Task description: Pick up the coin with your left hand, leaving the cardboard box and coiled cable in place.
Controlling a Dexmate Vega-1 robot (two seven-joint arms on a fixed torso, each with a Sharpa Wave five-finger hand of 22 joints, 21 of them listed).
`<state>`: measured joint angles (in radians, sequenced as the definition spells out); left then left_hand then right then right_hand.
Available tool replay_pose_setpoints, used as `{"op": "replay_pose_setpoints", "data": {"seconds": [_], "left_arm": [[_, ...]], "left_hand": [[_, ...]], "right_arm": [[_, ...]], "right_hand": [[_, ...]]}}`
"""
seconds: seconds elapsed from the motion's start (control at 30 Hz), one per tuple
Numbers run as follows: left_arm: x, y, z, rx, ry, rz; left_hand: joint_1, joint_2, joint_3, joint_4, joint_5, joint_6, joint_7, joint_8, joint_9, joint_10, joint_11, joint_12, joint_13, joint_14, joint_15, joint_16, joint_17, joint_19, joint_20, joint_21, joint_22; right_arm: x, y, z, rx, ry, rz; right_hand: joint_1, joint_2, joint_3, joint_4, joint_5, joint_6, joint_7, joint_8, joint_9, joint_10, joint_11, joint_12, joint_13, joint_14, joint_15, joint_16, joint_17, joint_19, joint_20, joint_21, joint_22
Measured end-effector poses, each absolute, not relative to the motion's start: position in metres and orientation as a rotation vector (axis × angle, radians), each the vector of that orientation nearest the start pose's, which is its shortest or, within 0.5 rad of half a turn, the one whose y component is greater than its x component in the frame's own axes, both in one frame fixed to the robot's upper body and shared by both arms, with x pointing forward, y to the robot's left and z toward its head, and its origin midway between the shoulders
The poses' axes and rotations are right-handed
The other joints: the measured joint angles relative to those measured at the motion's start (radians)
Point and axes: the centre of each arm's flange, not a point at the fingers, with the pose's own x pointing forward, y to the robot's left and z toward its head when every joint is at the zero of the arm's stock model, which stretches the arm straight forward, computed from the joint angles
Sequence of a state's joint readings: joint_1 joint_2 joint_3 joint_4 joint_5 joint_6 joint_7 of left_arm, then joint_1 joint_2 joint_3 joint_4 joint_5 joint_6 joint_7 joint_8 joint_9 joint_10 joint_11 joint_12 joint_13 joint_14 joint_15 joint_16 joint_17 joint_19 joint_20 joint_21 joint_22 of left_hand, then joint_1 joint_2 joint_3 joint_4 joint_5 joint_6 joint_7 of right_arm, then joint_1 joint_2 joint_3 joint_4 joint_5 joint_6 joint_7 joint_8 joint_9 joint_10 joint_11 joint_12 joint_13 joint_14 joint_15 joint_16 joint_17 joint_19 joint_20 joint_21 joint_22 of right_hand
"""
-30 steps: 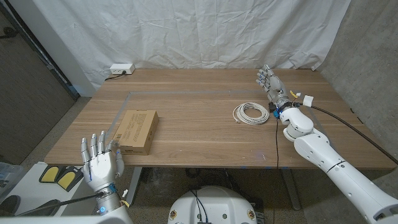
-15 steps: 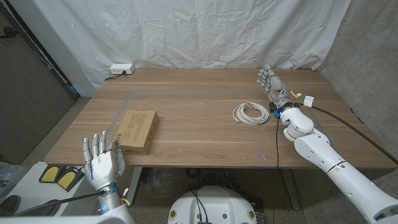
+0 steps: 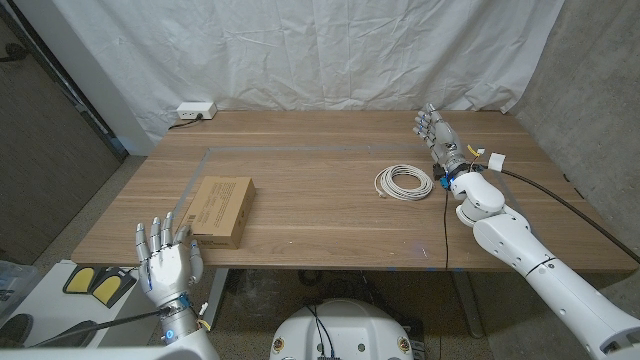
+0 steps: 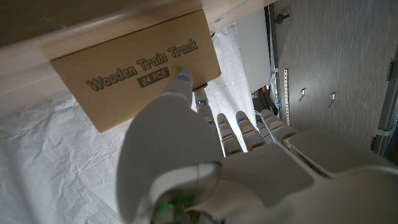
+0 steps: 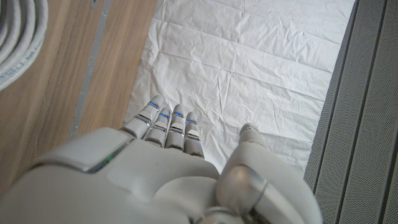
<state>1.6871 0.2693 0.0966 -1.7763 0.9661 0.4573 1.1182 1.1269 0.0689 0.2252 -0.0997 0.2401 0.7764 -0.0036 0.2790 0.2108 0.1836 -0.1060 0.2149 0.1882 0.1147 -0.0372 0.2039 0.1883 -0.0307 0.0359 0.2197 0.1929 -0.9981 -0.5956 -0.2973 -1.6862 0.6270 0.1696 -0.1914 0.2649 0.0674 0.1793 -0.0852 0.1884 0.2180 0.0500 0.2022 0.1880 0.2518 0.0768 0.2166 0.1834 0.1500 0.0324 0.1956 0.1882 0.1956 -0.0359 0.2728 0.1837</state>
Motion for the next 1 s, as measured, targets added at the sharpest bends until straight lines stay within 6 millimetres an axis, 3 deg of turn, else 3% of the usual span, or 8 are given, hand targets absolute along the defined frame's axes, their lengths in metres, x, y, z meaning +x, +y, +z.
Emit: {"op": "replay_pose_setpoints", "data": {"seconds": [0.23, 0.9, 1.0], "left_arm": [[0.4039, 0.3336, -0.2553, 1.222, -0.45, 1.157], [0.4032, 0.3311, -0.2591, 1.206, -0.447, 1.167], [0.4037, 0.333, -0.257, 1.206, -0.45, 1.175]], "left_hand": [[0.012, 0.012, 0.005, -0.005, -0.005, 0.054, -0.007, 0.032, 0.001, 0.045, -0.013, 0.008, 0.0, 0.041, 0.001, 0.007, 0.005, 0.005, 0.005, 0.007, 0.0], [0.025, 0.025, 0.014, -0.014, -0.012, 0.058, -0.011, 0.036, 0.001, 0.079, -0.017, 0.009, 0.0, 0.071, 0.0, 0.011, 0.005, 0.011, 0.011, 0.007, 0.0], [0.024, 0.033, 0.017, -0.011, -0.02, 0.073, -0.021, 0.07, 0.001, 0.087, -0.016, 0.009, 0.0, 0.071, 0.0, 0.011, 0.005, 0.011, 0.011, 0.007, 0.0]], "right_arm": [[0.5884, -0.2781, 0.0027, 0.051, -0.651, 0.134], [0.5874, -0.2805, -0.0002, 0.056, -0.65, 0.134], [0.5873, -0.2808, -0.0006, 0.056, -0.65, 0.134]], "right_hand": [[0.0, 0.0, 0.0, 0.0, 0.0, 0.0, 0.0, 0.0, 0.0, 0.0, 0.0, 0.0, 0.0, 0.0, 0.0, 0.0, 0.0, 0.0, 0.0, 0.0, 0.0], [0.0, 0.0, 0.0, 0.0, 0.0, 0.0, 0.0, 0.0, 0.0, 0.0, 0.0, 0.0, 0.0, 0.0, 0.0, 0.0, 0.0, 0.005, -0.005, 0.0, 0.0], [0.0, 0.0, 0.0, 0.0, 0.0, 0.0, 0.0, 0.0, 0.0, 0.0, 0.0, 0.0, 0.0, 0.0, 0.0, 0.0, 0.0, 0.005, -0.005, 0.0, 0.0]]}}
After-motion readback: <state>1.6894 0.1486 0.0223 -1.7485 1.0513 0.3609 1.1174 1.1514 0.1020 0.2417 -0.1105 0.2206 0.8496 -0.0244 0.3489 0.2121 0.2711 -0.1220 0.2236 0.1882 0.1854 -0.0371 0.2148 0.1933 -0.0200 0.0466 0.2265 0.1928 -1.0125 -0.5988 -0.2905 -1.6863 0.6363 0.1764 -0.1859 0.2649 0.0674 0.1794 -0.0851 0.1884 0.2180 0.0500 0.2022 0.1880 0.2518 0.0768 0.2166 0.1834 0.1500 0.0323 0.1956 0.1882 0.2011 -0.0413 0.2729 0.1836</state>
